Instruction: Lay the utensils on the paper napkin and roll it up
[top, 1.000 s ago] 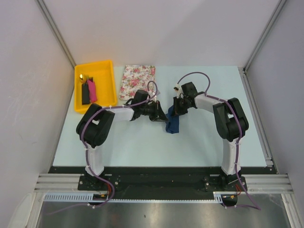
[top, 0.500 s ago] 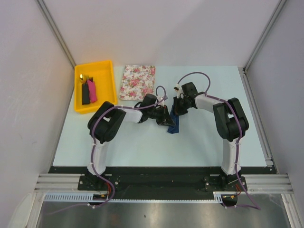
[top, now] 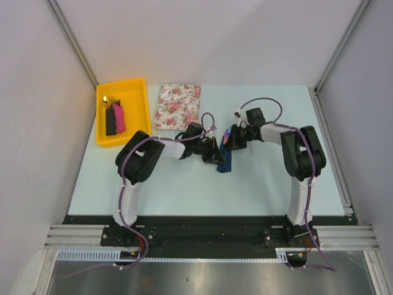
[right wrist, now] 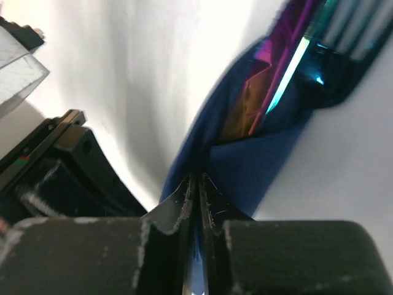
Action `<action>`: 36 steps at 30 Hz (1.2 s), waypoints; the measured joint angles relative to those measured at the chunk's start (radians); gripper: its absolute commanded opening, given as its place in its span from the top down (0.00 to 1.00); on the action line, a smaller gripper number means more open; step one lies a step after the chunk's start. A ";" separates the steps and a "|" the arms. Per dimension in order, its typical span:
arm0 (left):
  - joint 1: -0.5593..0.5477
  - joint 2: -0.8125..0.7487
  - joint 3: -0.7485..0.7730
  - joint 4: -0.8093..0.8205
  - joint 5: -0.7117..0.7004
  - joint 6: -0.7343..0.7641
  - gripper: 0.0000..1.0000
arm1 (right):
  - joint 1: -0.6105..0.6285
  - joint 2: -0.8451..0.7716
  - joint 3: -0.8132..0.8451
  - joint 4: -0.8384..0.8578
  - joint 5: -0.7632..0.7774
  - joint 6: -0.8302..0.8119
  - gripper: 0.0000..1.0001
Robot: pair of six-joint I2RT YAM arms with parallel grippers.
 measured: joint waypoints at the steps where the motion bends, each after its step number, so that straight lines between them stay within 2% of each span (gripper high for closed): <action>1: 0.000 0.000 0.002 -0.003 0.000 0.000 1.00 | -0.014 0.000 -0.011 0.018 -0.028 0.016 0.91; 6: 0.000 0.000 0.005 -0.009 0.000 0.001 1.00 | -0.089 -0.002 -0.083 0.127 -0.159 0.106 0.92; 11: 0.000 0.000 0.006 -0.011 0.000 0.006 1.00 | -0.103 -0.002 -0.107 0.196 -0.217 0.152 0.94; 20: -0.002 0.000 0.018 -0.026 0.000 0.008 1.00 | -0.097 0.027 -0.114 0.208 -0.225 0.137 0.99; 36: -0.047 -0.002 0.062 0.021 0.009 0.008 1.00 | -0.102 0.053 -0.113 0.234 -0.275 0.129 1.00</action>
